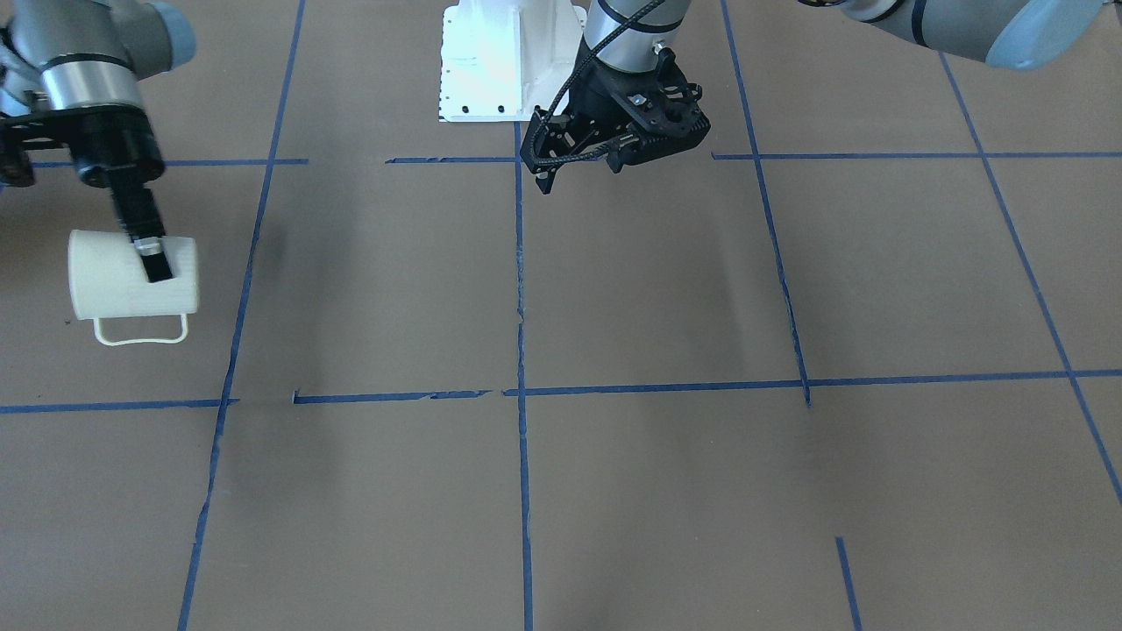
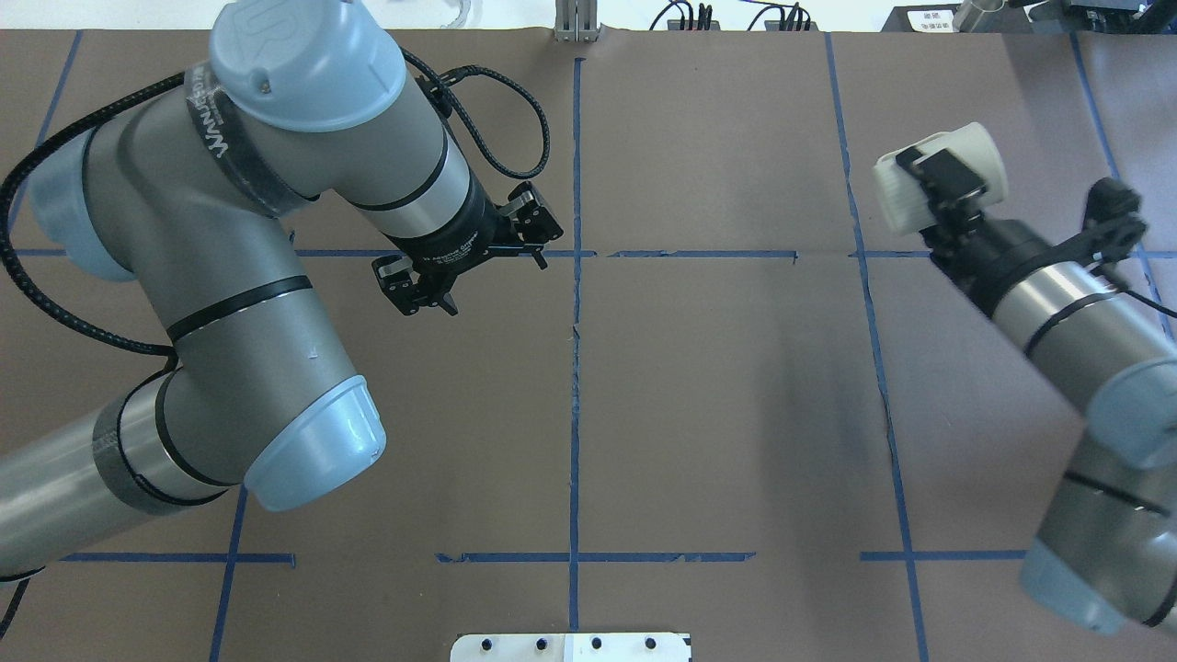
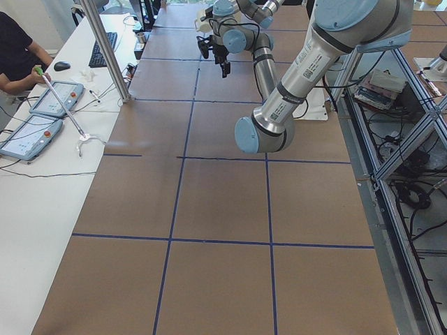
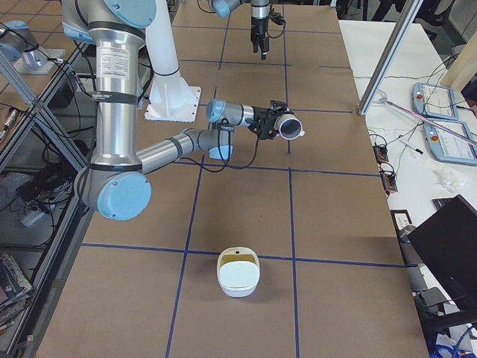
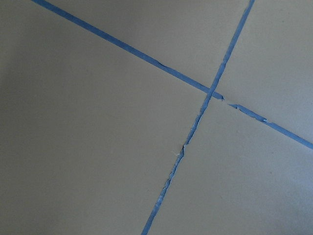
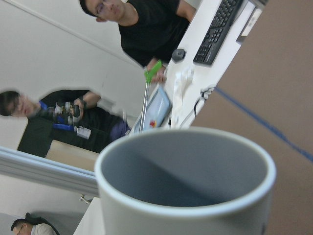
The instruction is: Left arm hands cup to right arm to dump lemon
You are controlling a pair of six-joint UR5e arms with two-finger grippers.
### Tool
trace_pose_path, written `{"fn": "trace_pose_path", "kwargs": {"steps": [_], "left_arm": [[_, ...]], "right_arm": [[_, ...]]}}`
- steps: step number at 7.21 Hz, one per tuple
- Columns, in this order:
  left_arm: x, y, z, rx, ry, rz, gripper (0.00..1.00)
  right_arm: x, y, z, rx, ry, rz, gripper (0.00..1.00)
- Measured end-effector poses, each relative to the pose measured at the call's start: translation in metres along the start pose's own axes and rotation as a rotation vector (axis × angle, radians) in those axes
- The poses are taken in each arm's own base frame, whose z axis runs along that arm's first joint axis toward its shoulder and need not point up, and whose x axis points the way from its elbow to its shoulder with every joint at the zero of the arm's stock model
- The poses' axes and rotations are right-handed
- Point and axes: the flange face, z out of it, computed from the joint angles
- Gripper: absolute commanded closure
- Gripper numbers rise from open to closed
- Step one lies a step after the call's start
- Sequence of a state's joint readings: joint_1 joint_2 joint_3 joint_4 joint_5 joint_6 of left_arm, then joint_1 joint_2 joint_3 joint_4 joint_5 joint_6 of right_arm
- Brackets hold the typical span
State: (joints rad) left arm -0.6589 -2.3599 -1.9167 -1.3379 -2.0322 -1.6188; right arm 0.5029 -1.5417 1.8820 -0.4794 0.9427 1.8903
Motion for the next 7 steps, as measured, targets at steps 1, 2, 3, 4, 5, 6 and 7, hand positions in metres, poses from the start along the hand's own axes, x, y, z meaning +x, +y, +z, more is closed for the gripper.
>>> {"fn": "trace_pose_path", "kwargs": {"steps": [1,2,3,4,5,6,7], "left_arm": [[0.001,0.001,-0.001,0.000,0.003,0.001,0.00],[0.004,0.003,-0.003,-0.001,0.008,0.001,0.00],[0.007,0.005,-0.006,-0.001,0.016,0.003,0.00],[0.012,0.008,-0.008,-0.001,0.021,0.005,0.00],[0.019,0.010,-0.009,-0.001,0.022,0.002,0.00],[0.029,0.011,-0.009,0.016,0.025,-0.028,0.00],[0.047,0.011,-0.005,0.047,0.017,-0.074,0.00]], "right_arm": [[-0.012,0.079,0.005,0.072,-0.018,-0.192,1.00],[-0.018,0.151,0.006,0.124,-0.022,-0.382,1.00],[-0.017,0.201,0.005,0.144,-0.014,-0.553,1.00],[-0.017,0.232,0.003,0.140,-0.007,-0.685,1.00],[-0.017,0.256,0.002,0.126,0.004,-0.801,1.00],[-0.016,0.277,0.004,0.114,0.020,-0.898,1.00],[-0.016,0.290,0.006,0.107,0.030,-0.951,0.99]]}}
